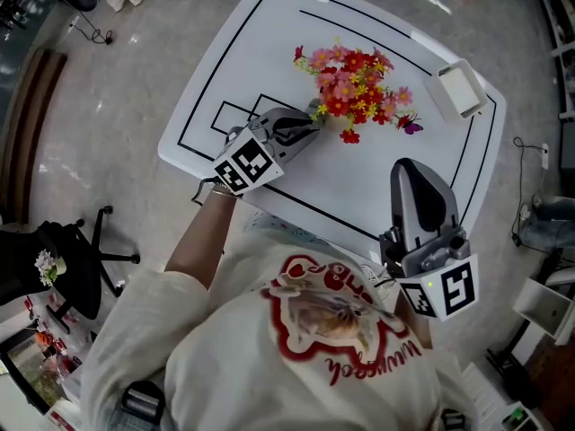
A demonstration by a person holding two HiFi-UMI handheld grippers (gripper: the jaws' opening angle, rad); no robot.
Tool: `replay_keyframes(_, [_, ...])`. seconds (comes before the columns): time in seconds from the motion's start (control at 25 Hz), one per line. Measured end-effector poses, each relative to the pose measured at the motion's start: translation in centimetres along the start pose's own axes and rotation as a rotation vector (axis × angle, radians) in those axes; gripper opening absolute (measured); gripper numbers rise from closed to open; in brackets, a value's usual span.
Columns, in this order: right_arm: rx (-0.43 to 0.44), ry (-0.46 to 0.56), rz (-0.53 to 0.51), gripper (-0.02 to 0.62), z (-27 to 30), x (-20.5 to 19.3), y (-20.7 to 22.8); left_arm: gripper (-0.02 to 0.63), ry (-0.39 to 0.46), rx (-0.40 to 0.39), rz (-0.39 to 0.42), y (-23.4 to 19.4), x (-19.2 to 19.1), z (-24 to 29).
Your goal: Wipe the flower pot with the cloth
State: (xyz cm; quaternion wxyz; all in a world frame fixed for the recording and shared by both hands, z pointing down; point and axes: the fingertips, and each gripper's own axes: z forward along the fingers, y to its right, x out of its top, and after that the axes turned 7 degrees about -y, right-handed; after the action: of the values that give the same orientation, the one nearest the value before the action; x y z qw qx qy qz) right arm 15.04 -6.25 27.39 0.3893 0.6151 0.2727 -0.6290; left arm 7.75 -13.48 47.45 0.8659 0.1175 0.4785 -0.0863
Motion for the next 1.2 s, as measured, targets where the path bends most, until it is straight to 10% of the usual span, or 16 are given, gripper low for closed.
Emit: replay_keyframes(1.2, [-0.006, 0.001, -0.008, -0.002, -1.0, -0.2, 0.0, 0.034, 0.027, -0.087, 0.027, 3.0, 1.4, 2.2])
